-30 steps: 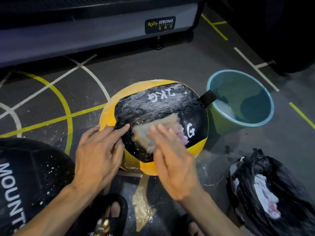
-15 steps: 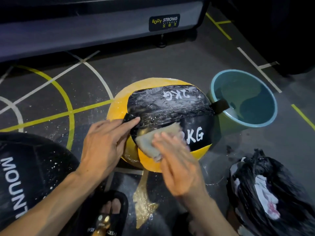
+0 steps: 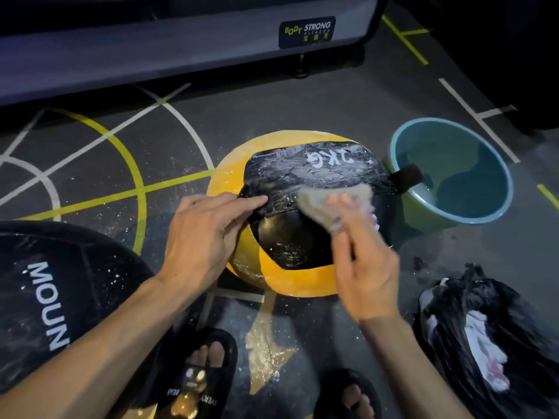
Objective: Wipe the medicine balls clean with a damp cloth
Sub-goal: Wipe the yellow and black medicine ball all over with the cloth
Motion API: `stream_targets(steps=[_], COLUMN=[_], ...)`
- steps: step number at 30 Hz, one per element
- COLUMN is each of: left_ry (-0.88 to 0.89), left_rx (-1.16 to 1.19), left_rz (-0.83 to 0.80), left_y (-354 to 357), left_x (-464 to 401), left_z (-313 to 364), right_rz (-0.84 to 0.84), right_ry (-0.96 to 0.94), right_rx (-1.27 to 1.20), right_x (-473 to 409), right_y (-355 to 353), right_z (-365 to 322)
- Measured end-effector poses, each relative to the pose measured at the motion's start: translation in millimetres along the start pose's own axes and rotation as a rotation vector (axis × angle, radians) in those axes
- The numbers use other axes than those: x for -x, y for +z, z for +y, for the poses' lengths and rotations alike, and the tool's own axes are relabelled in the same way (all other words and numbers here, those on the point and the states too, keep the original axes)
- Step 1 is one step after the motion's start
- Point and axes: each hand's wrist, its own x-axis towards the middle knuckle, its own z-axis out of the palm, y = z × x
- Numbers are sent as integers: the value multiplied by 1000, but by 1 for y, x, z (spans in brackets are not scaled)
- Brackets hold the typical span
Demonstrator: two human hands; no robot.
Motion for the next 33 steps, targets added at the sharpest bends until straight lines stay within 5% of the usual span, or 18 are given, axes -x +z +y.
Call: stream_targets(steps=[3, 7, 9, 13, 15, 23, 33], left_ry=[-17, 12, 25, -19, -36, -49, -90], left_rx=[33, -9, 4, 88, 86, 66, 76], left_rz=[32, -31, -70, -4, 12, -74, -17], left_y=[1, -5, -8, -6, -5, -12, -6], left_x=[-7, -16, -17, -18, -18, -24, -18], left_z=[7, 2, -3, -2, 1, -6, -1], right_rz=[128, -181, -266, 29, 93, -318, -199], right_ry=[215, -307, -424, 55, 146, -397, -415], right_rx=[20, 45, 110, -27, -14, 146, 154], right_x=[-2, 25, 21, 8, 9, 20, 32], right_y=[11, 44, 36, 8, 16, 49, 47], right_z=[-10, -38, -31, -14, -27, -45, -36])
